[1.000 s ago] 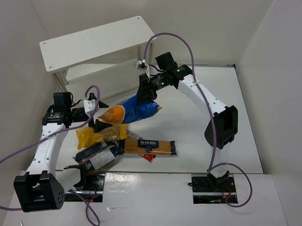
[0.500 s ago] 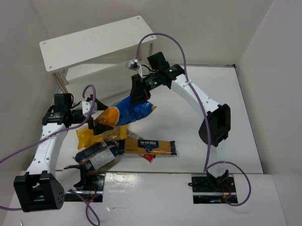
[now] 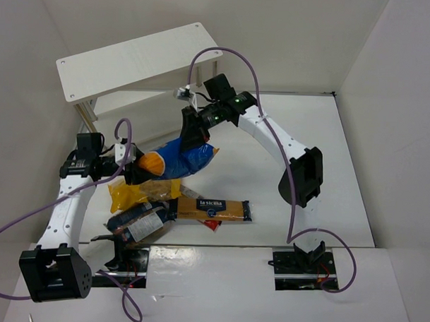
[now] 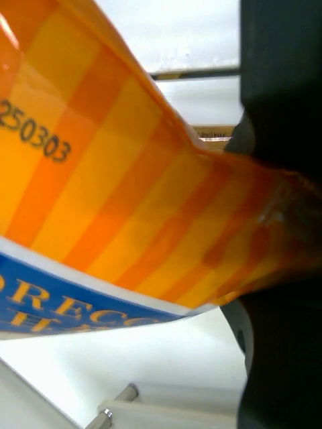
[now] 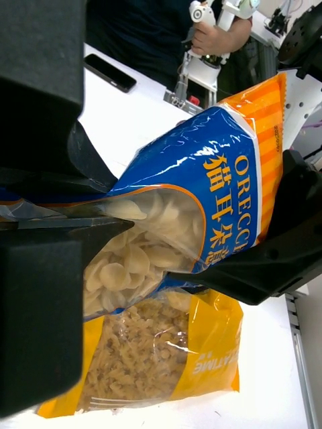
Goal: Place and organize the pasta boxes and bags onto the shelf
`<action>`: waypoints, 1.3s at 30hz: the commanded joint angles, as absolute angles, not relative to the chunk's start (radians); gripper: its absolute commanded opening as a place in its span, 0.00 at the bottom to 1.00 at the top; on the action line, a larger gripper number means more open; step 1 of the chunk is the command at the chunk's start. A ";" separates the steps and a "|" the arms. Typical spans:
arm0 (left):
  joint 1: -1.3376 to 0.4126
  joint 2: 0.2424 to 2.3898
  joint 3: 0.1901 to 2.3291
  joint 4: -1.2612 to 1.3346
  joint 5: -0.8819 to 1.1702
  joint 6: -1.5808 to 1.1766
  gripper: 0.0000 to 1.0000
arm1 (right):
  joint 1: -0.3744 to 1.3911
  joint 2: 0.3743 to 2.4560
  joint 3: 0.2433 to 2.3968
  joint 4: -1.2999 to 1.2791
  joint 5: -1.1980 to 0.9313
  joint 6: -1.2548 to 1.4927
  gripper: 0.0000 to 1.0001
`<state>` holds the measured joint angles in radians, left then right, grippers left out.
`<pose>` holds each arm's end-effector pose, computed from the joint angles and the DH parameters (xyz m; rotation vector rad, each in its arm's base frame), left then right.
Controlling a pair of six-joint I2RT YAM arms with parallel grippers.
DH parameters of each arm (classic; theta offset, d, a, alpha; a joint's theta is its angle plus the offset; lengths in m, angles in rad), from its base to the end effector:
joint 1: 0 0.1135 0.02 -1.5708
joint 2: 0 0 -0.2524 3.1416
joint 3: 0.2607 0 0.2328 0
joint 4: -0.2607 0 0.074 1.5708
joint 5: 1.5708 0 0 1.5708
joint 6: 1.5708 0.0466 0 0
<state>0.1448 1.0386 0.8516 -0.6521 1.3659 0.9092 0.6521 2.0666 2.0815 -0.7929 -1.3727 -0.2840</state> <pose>0.1846 -0.0192 0.2860 1.1420 1.3997 -0.8804 0.3087 0.2932 0.3405 -1.5212 1.4823 1.7720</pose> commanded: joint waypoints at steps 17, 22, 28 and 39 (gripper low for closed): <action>0.135 1.040 1.011 -0.498 1.396 0.604 0.00 | 0.652 1.993 2.053 -0.638 -1.332 -0.161 0.90; 0.146 1.040 1.011 -0.499 1.416 0.615 0.00 | 0.574 1.983 1.977 -0.603 -1.322 -0.131 0.96; 0.155 1.031 1.011 -0.474 1.416 0.574 0.00 | 0.424 1.901 1.872 -0.528 -1.304 -0.094 0.97; 0.221 1.031 1.029 -0.353 1.382 0.414 0.00 | 0.262 1.787 1.657 -0.514 -1.292 -0.147 0.97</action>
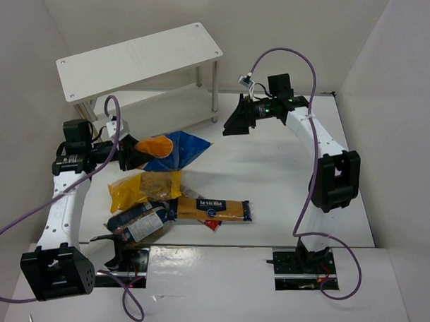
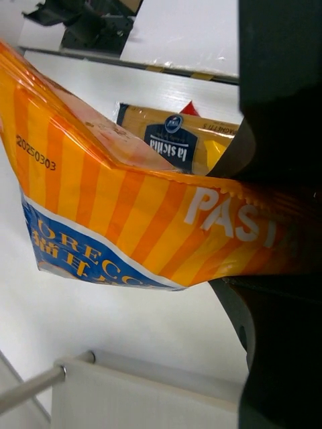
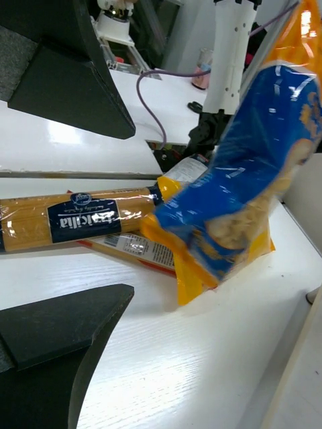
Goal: Place and organize the pasta boxes and bags onto the shelf
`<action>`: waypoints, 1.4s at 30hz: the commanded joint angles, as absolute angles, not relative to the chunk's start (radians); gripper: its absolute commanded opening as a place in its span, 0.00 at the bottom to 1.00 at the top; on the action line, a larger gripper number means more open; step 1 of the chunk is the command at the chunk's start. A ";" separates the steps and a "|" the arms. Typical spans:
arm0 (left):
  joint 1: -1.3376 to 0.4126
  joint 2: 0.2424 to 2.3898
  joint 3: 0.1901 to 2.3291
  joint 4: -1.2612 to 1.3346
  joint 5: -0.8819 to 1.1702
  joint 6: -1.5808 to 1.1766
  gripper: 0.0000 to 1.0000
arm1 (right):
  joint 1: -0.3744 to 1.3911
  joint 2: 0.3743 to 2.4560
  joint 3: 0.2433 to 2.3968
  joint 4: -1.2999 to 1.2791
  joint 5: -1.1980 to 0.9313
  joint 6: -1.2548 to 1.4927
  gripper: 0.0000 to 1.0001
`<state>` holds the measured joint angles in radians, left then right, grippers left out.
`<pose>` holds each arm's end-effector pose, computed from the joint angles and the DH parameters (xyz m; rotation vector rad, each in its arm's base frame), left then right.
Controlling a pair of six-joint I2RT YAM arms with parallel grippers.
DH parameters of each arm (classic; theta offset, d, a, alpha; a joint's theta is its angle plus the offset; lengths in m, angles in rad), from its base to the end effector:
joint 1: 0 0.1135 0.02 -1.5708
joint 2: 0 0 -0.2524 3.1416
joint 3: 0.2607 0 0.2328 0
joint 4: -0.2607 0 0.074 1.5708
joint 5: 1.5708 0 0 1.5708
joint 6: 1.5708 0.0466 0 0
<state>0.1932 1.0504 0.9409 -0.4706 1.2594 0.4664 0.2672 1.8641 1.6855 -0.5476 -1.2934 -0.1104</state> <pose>0.2033 -0.0054 0.3192 0.8927 1.5898 -0.8727 0.3642 0.1462 0.3166 -1.0151 1.7902 1.5355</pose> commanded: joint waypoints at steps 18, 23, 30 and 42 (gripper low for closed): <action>0.230 1.009 1.241 -0.448 1.462 0.413 0.00 | 0.262 1.759 1.608 -0.569 -1.177 -0.224 0.97; 0.241 1.009 1.321 -0.457 1.451 0.413 0.00 | 0.262 1.750 1.588 -0.569 -1.155 -0.244 0.97; 0.250 1.009 1.405 -0.352 1.346 0.273 0.00 | 0.262 1.740 1.549 -0.603 -1.098 -0.293 0.97; 0.259 1.019 1.469 -0.176 1.088 0.104 0.00 | 0.262 1.730 1.520 -0.634 -0.962 -0.353 0.97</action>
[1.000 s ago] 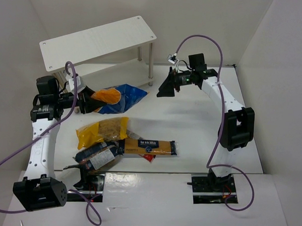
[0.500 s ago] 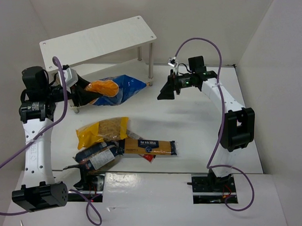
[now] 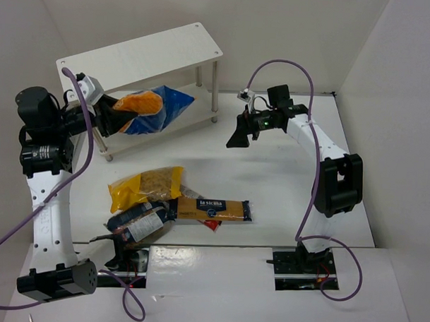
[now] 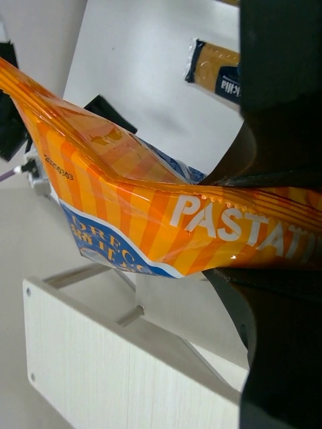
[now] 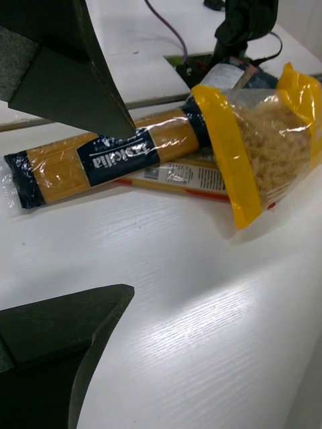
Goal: Place and organize the pasta boxes and bags onto the shelf
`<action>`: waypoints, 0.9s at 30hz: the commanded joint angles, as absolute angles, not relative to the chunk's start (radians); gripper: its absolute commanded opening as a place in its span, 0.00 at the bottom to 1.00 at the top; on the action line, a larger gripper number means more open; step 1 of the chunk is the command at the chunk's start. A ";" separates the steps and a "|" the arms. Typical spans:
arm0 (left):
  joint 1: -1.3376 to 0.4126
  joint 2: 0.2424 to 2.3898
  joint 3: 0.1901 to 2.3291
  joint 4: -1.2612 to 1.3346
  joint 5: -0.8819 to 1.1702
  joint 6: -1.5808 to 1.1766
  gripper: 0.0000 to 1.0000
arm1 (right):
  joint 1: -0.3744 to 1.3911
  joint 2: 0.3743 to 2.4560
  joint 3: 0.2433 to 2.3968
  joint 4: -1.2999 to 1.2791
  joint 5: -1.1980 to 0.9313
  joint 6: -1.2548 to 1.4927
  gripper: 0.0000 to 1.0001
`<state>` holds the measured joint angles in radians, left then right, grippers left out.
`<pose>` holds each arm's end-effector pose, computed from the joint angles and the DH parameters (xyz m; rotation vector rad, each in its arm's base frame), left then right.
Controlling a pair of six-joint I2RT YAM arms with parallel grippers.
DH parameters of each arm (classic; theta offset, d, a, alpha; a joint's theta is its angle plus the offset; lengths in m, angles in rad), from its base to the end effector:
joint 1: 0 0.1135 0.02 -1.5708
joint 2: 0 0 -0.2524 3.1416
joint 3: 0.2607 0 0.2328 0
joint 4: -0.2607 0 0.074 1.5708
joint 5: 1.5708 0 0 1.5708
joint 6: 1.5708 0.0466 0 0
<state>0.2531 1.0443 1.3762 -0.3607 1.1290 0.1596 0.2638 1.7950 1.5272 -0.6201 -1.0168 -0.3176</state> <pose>0.1850 0.0043 0.4590 0.7802 1.4119 -0.5781 0.3479 0.1350 0.2815 -1.0383 1.9646 1.1934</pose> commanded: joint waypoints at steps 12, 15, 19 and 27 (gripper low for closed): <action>0.259 1.009 1.494 -0.118 0.876 0.041 0.00 | 0.262 1.707 1.453 -0.643 -0.795 -0.402 0.98; 0.272 1.019 1.528 -0.092 0.851 0.019 0.00 | 0.253 1.707 1.434 -0.643 -0.769 -0.413 0.98; 0.314 1.039 1.577 -0.060 0.825 -0.025 0.00 | 0.244 1.698 1.398 -0.643 -0.741 -0.425 0.98; 0.334 1.080 1.646 -0.040 0.778 -0.043 0.00 | 0.204 1.689 1.374 -0.643 -0.709 -0.436 0.98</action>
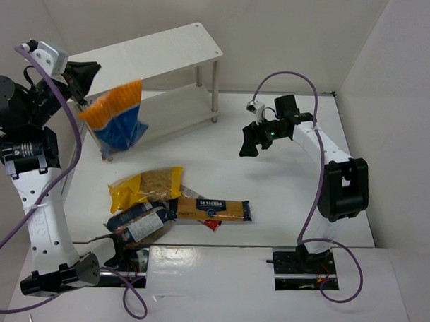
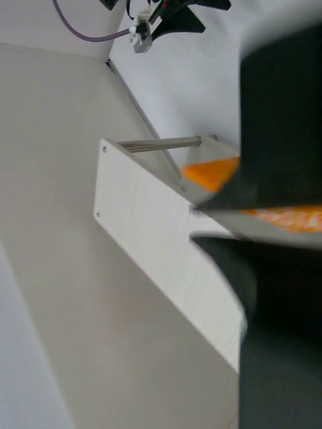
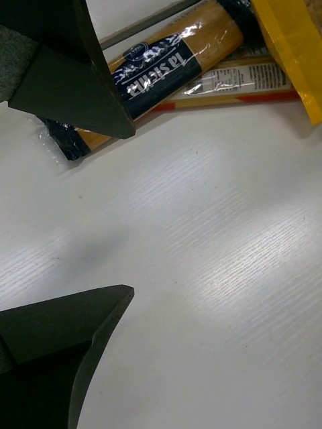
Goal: Place and organize the pasta boxes and bags onto the shelf
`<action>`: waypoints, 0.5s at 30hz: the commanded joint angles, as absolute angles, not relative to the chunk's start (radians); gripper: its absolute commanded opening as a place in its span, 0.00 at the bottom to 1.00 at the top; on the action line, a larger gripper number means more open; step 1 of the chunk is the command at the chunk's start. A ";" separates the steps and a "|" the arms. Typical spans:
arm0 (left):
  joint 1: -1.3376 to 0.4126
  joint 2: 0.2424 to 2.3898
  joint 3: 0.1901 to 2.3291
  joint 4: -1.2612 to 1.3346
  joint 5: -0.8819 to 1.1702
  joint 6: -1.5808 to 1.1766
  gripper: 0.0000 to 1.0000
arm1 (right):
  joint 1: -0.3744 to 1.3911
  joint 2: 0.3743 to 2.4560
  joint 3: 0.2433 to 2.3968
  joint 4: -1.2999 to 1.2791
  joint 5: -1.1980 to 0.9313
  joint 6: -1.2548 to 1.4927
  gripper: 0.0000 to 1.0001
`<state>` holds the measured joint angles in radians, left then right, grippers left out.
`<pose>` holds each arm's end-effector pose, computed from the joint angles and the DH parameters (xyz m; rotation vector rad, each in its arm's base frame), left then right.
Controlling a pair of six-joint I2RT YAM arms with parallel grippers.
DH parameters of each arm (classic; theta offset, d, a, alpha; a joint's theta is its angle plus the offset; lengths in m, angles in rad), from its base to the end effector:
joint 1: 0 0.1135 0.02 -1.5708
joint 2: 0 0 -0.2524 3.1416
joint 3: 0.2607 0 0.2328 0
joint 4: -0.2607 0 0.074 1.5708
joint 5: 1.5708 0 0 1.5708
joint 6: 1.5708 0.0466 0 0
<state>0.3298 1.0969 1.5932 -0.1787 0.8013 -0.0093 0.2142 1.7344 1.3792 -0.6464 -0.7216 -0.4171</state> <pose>0.1765 0.0251 0.5312 0.4773 1.2687 -0.2313 0.3370 0.1048 0.2488 -0.9922 2.1890 0.8259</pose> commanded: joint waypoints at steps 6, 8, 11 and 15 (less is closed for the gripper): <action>0.334 1.037 1.516 -0.006 0.816 -0.067 0.00 | 0.204 1.677 1.364 -0.643 -0.709 -0.454 0.98; 0.301 1.009 1.479 -0.064 0.830 -0.028 0.00 | 0.204 1.668 1.364 -0.653 -0.722 -0.454 0.98; 0.266 0.950 1.387 -0.207 0.885 0.070 0.00 | 0.204 1.657 1.364 -0.664 -0.755 -0.475 0.98; 0.256 0.844 1.251 -0.458 0.858 0.260 0.68 | 0.204 1.657 1.355 -0.664 -0.808 -0.485 0.98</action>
